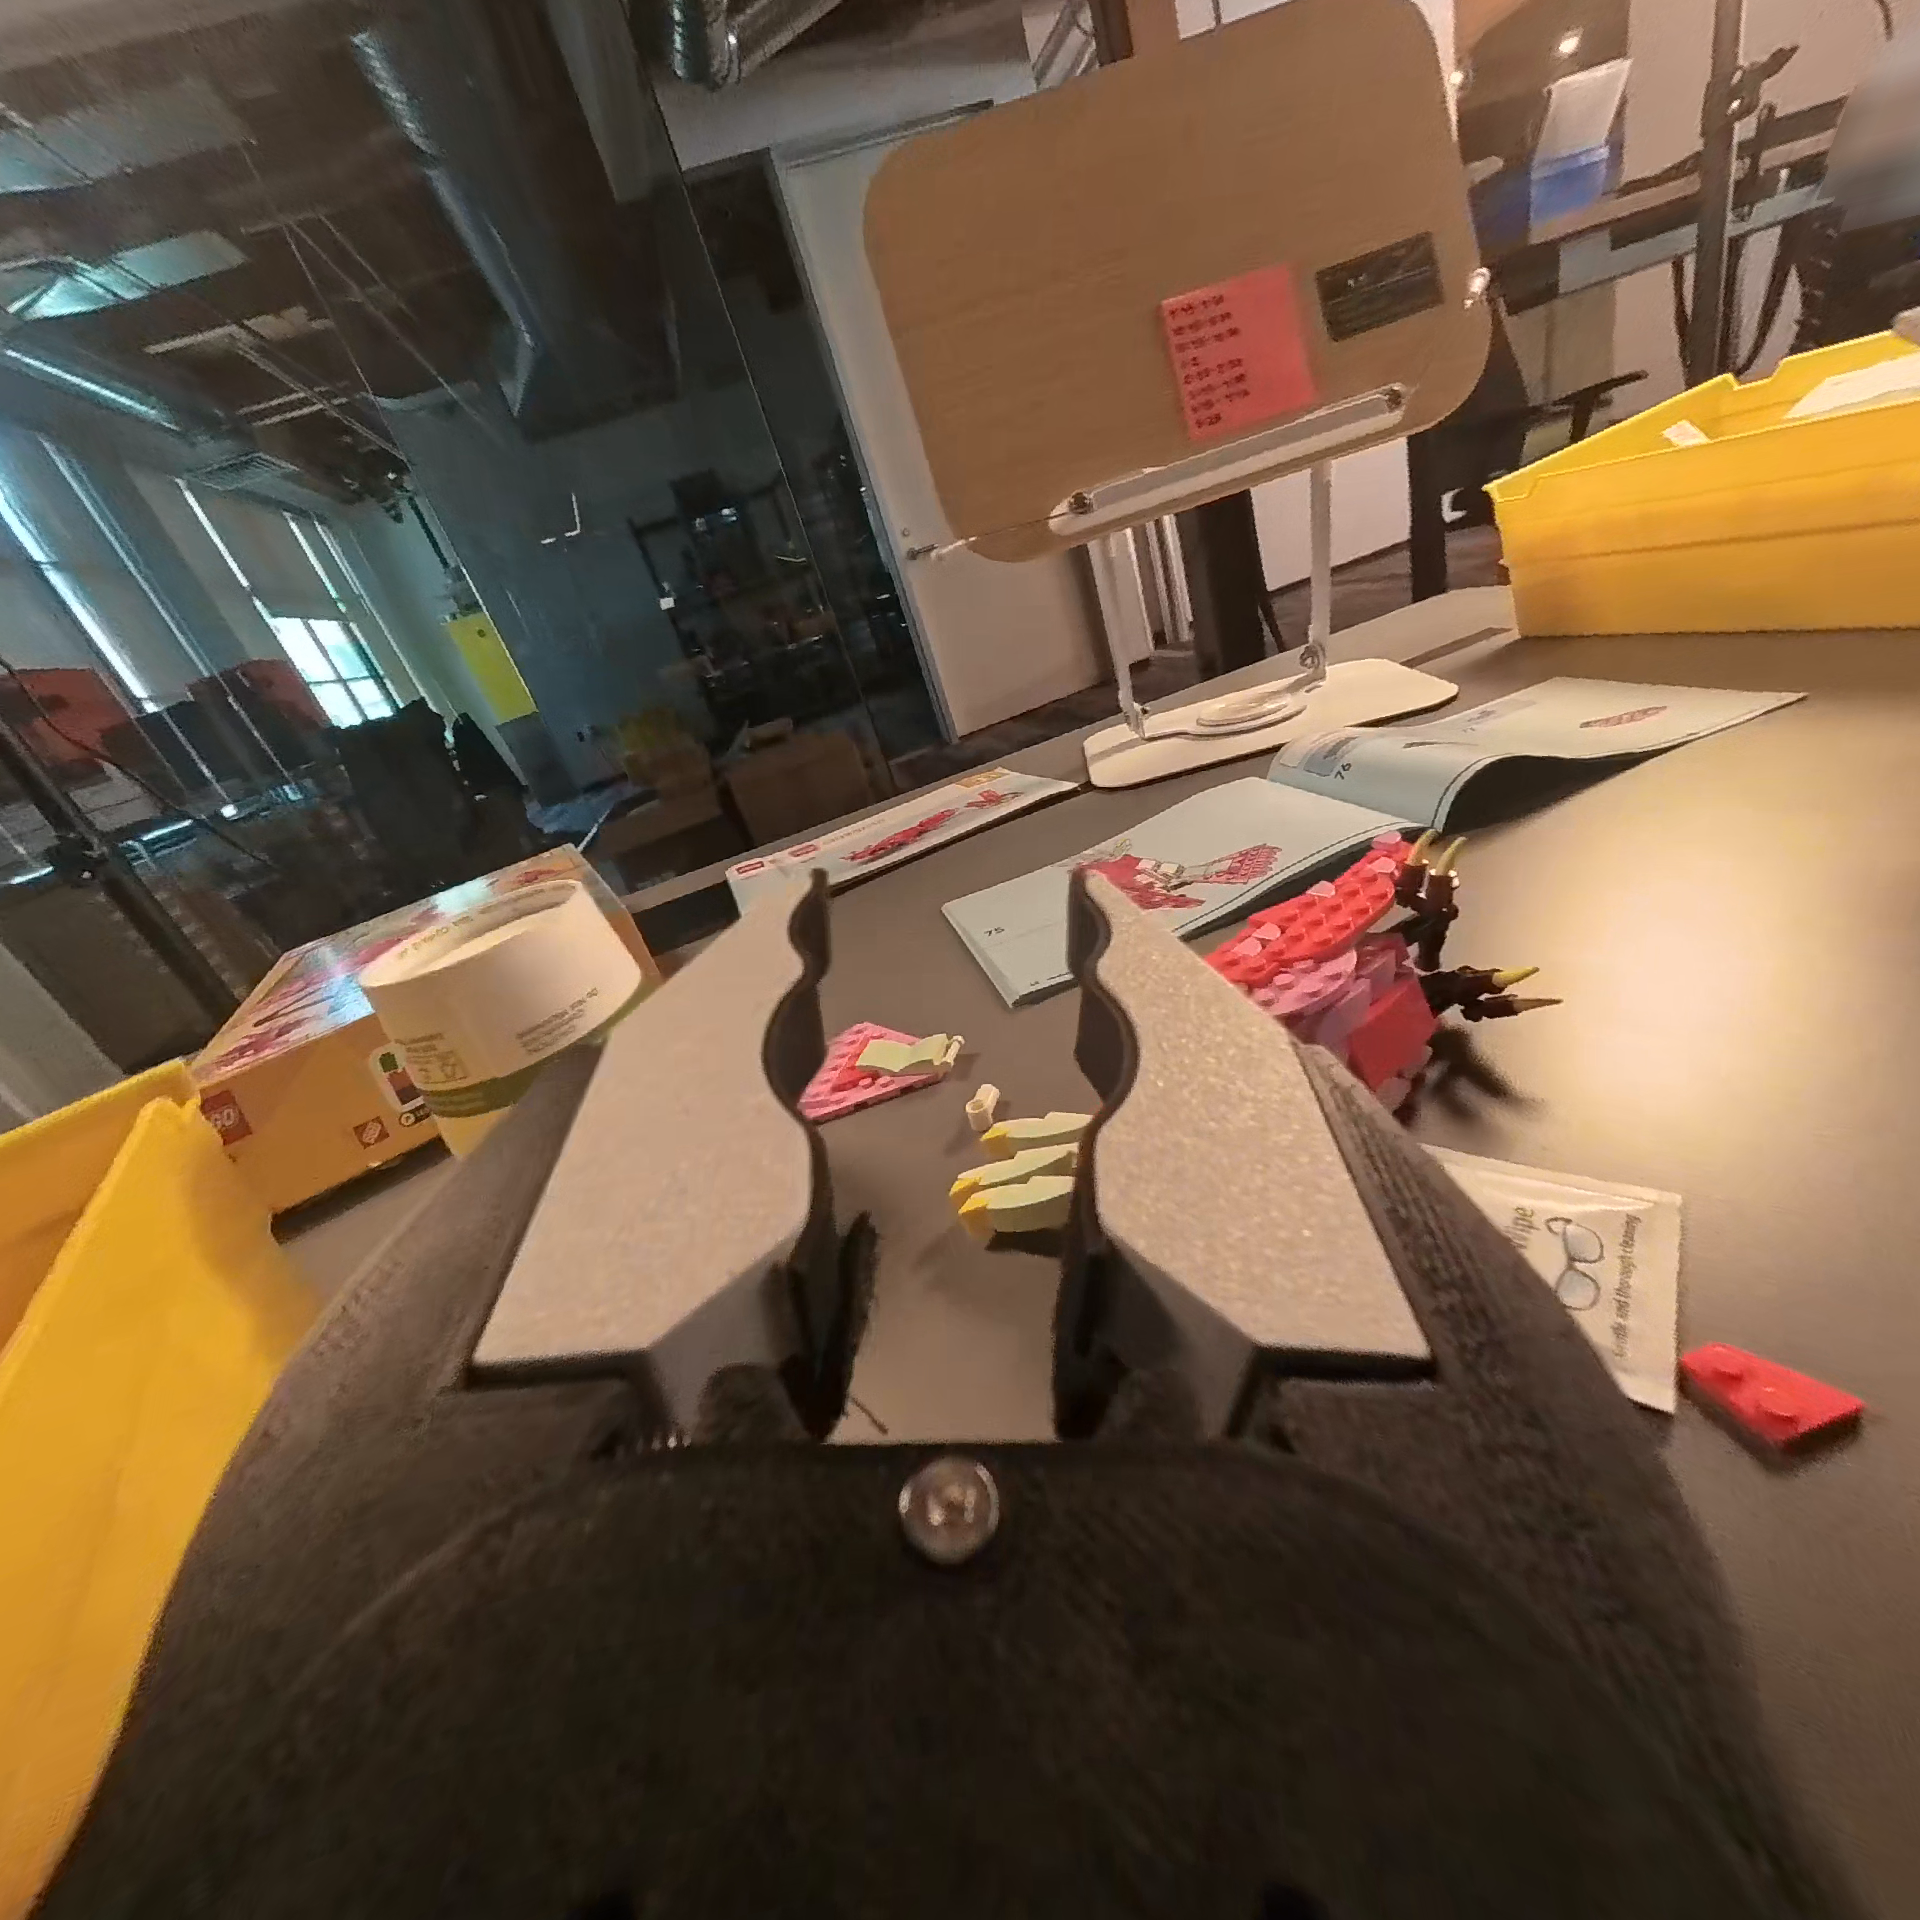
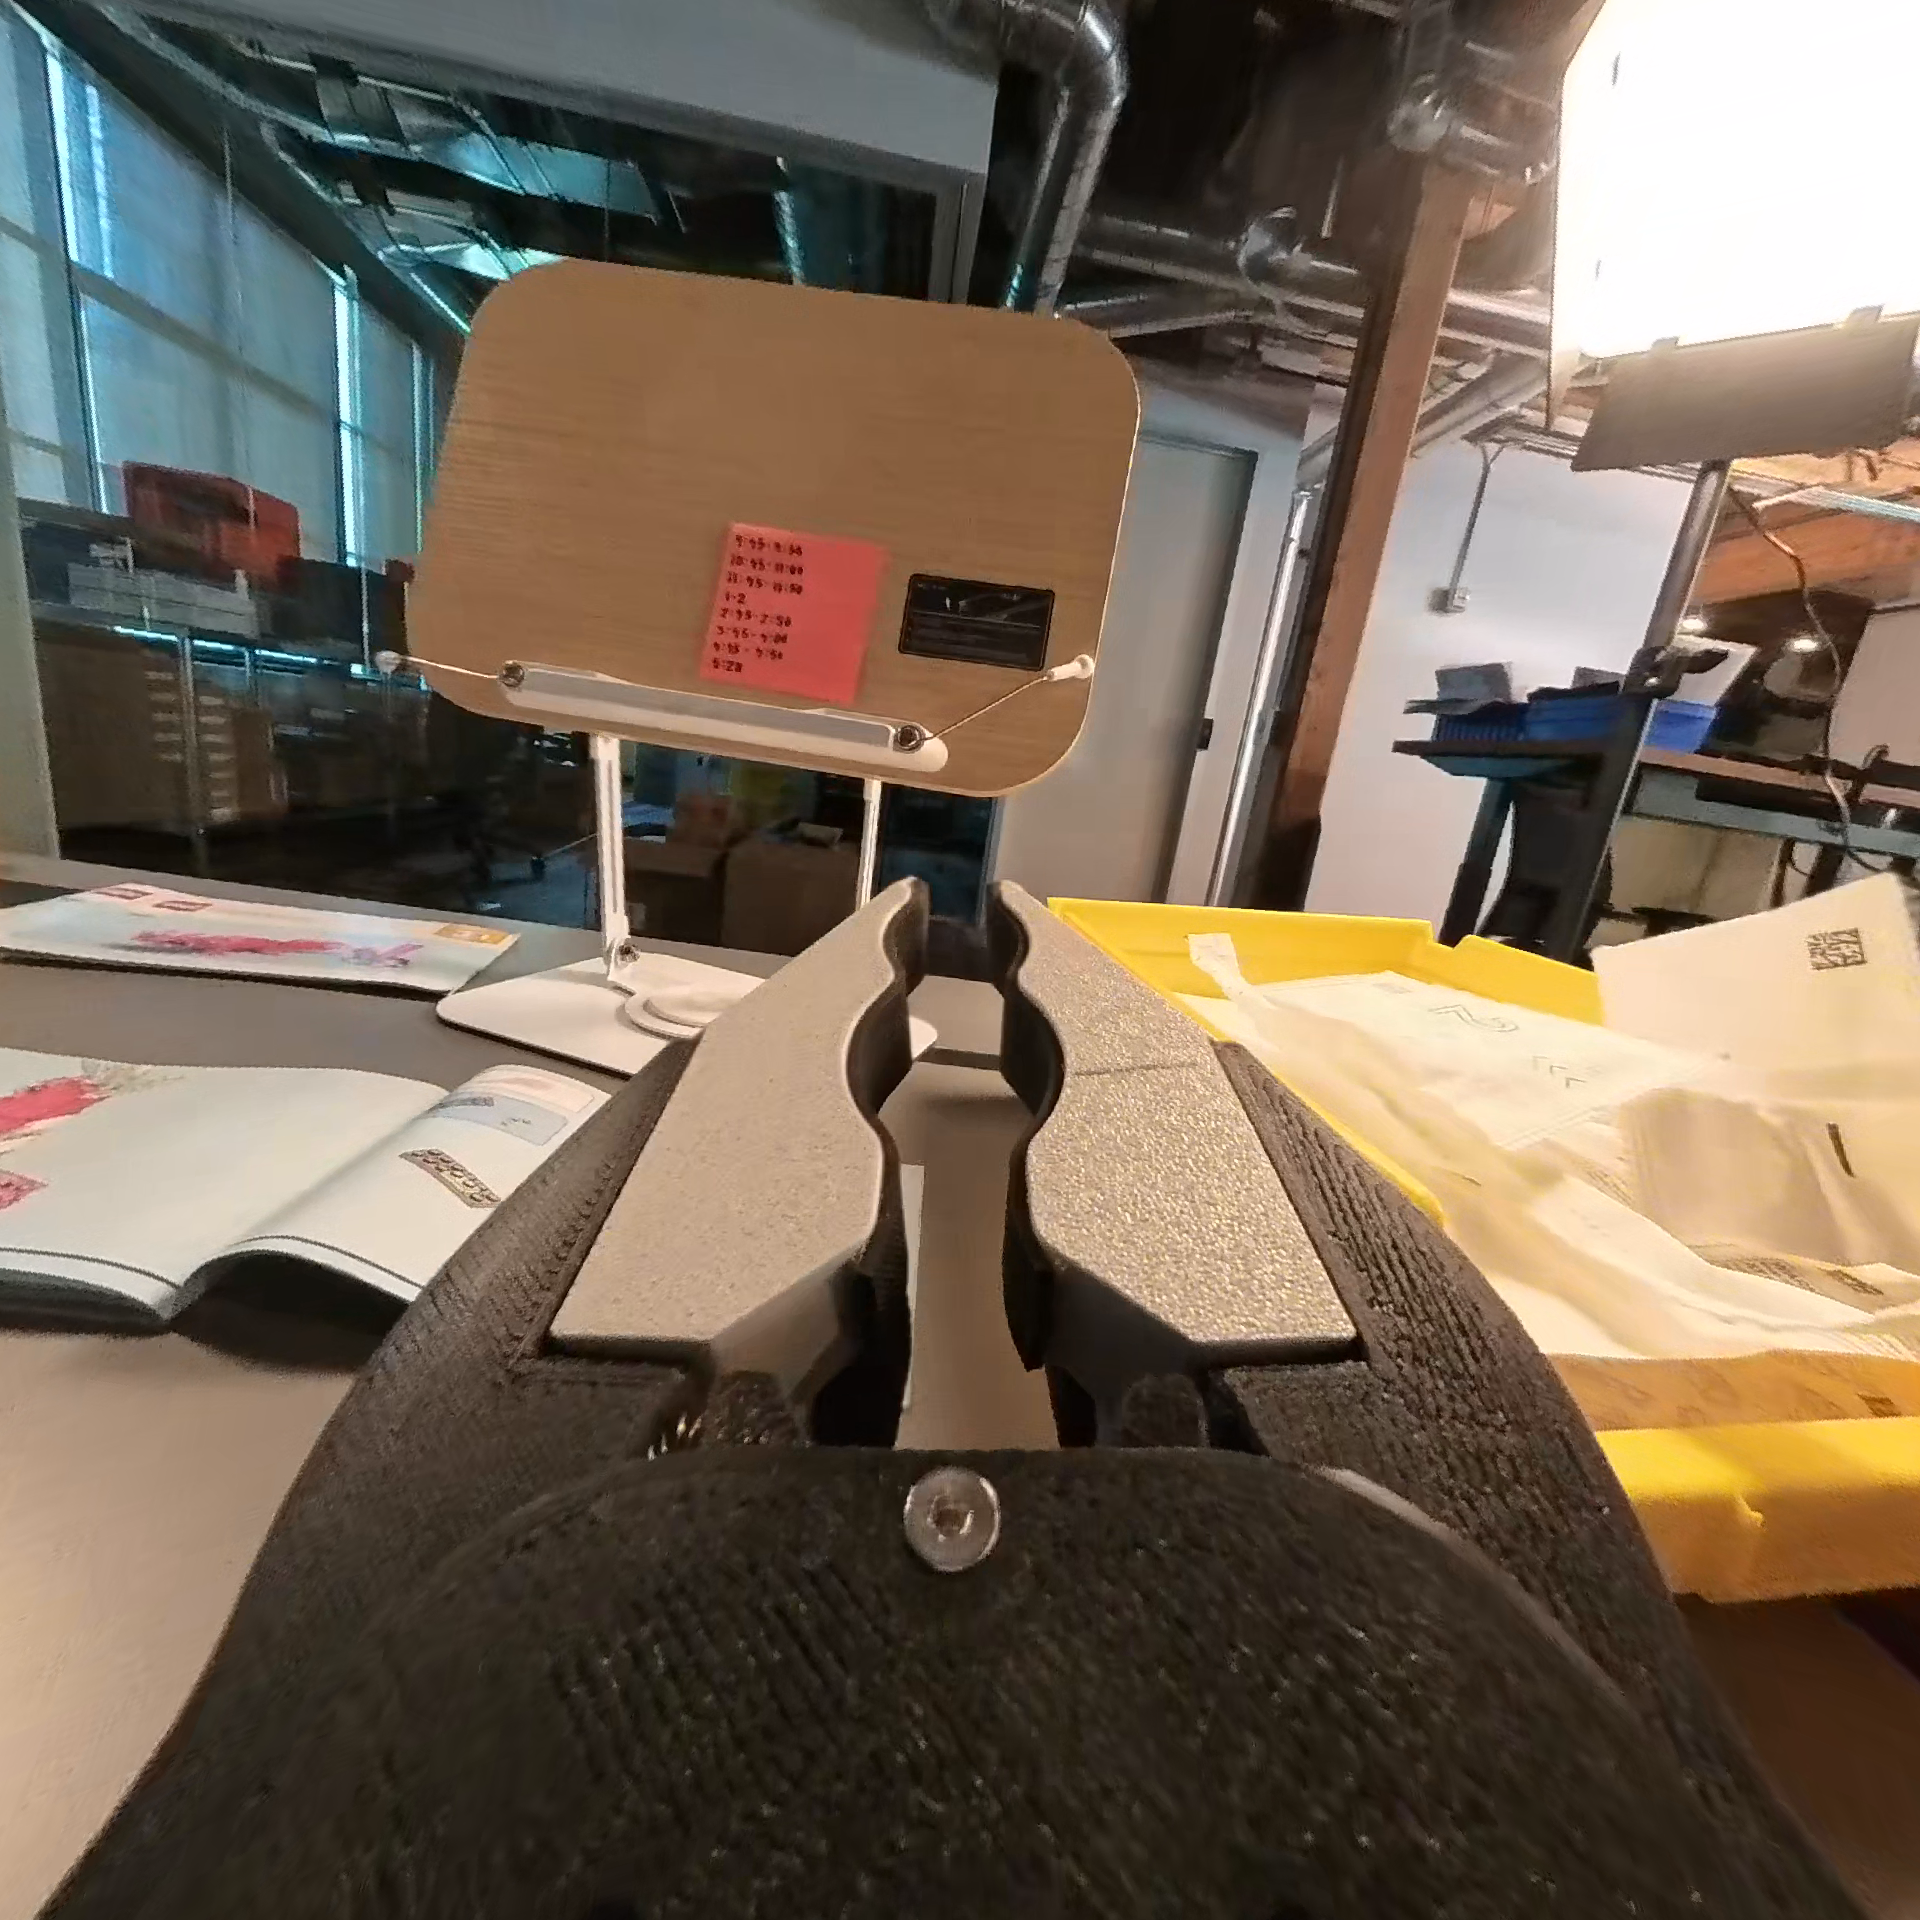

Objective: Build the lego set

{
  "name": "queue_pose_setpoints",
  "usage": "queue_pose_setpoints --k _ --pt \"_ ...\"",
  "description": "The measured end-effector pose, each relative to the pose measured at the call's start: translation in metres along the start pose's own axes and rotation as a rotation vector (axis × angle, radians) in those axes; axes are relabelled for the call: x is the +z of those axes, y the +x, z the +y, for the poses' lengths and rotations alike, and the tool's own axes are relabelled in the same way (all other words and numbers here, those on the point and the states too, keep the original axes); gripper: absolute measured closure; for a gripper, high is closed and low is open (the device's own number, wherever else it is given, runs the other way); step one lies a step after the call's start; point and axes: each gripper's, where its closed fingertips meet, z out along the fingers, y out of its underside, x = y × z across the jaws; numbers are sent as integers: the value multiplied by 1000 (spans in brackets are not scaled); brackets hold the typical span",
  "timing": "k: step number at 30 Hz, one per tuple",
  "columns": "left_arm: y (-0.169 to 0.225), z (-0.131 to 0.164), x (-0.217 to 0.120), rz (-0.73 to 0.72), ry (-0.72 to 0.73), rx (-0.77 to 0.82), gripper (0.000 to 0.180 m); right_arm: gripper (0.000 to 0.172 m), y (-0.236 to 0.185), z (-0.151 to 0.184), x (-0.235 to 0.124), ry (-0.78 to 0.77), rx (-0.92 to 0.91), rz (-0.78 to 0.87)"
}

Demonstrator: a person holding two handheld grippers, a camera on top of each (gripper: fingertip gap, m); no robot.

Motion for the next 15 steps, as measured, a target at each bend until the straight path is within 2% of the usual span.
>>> queue_pose_setpoints --k 2,6,15 --pt "9 1 1 52 -1 17 151 167 -5 2 1 -7 -23 -14" --pt "17 0 1 90 4 60 161 169 -11 0 -4 -17 -77 -10" --pt "22 -5 -4 95 37 87 168 172 -35 -12 -28 -24 -43 11"
